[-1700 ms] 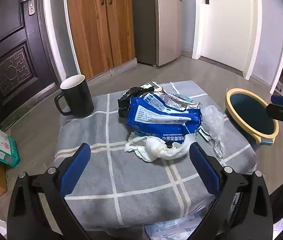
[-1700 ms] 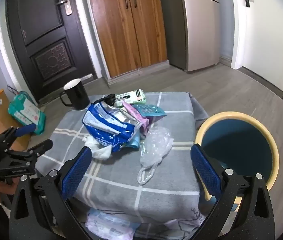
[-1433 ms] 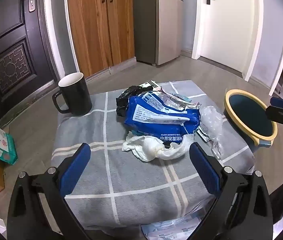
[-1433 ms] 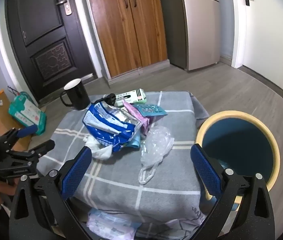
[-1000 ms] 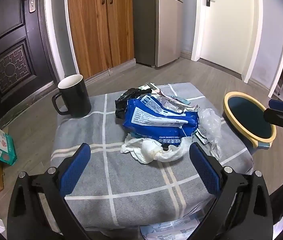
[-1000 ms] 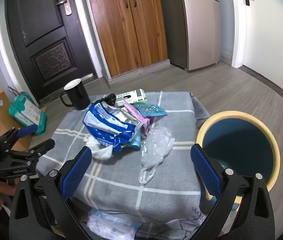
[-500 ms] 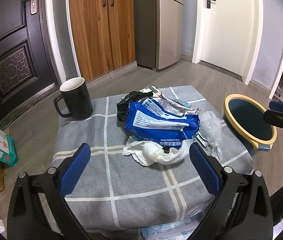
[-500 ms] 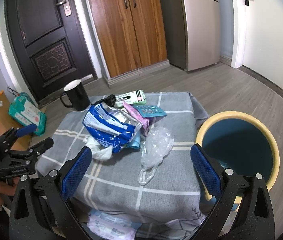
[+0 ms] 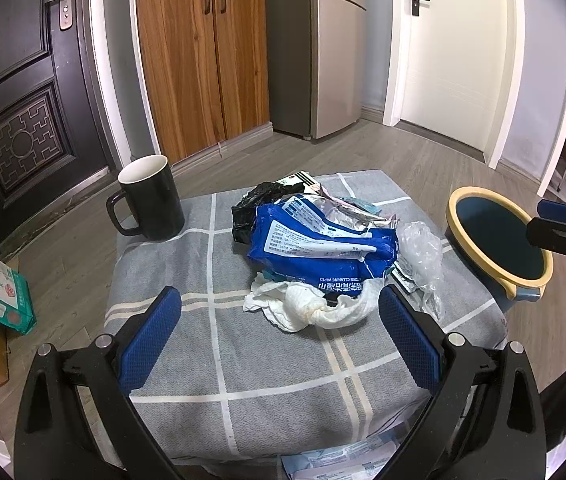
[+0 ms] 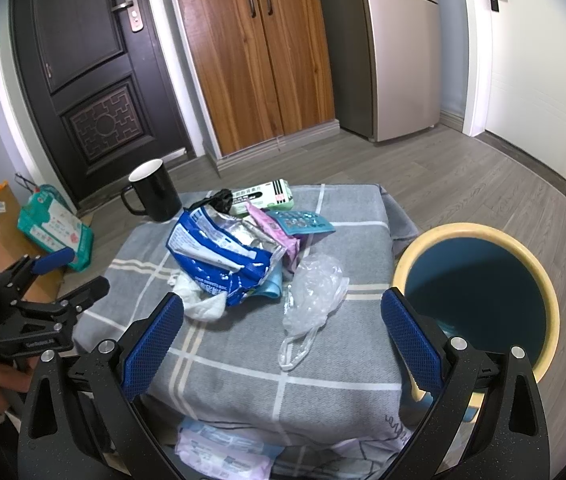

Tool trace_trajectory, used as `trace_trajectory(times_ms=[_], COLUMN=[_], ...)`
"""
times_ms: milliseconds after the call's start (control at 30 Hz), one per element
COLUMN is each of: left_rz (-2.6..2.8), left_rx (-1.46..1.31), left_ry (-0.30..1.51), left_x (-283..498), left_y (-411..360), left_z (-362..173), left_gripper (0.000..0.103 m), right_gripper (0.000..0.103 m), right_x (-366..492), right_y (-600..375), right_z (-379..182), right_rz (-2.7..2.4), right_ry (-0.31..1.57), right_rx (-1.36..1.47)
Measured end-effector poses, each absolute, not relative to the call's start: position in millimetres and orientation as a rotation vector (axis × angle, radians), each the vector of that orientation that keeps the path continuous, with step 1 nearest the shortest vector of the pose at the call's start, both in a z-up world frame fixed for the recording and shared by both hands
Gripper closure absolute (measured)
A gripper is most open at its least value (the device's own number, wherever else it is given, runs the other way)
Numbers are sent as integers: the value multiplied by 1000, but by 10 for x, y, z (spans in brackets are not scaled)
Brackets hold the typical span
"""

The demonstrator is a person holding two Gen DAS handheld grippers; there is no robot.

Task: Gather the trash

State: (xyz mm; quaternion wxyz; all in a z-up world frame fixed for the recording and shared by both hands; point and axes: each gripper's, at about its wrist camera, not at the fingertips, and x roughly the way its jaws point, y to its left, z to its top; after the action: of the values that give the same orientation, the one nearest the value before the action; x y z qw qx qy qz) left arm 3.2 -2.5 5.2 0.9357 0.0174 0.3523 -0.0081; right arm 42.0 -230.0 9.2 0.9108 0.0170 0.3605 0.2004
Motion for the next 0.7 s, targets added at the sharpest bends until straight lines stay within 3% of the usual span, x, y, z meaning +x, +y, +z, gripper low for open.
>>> trace_trajectory(times_ms=[700], left_rz=[-15], left_rx=[36], left_ry=[724], left_x=[32], left_y=[-28], left_z=[30], left_gripper=[6], right_gripper=[5], right_x=[416], right_y=[-2288], right_z=[90], right_rz=[414], right_ry=[744], right_rx=[36])
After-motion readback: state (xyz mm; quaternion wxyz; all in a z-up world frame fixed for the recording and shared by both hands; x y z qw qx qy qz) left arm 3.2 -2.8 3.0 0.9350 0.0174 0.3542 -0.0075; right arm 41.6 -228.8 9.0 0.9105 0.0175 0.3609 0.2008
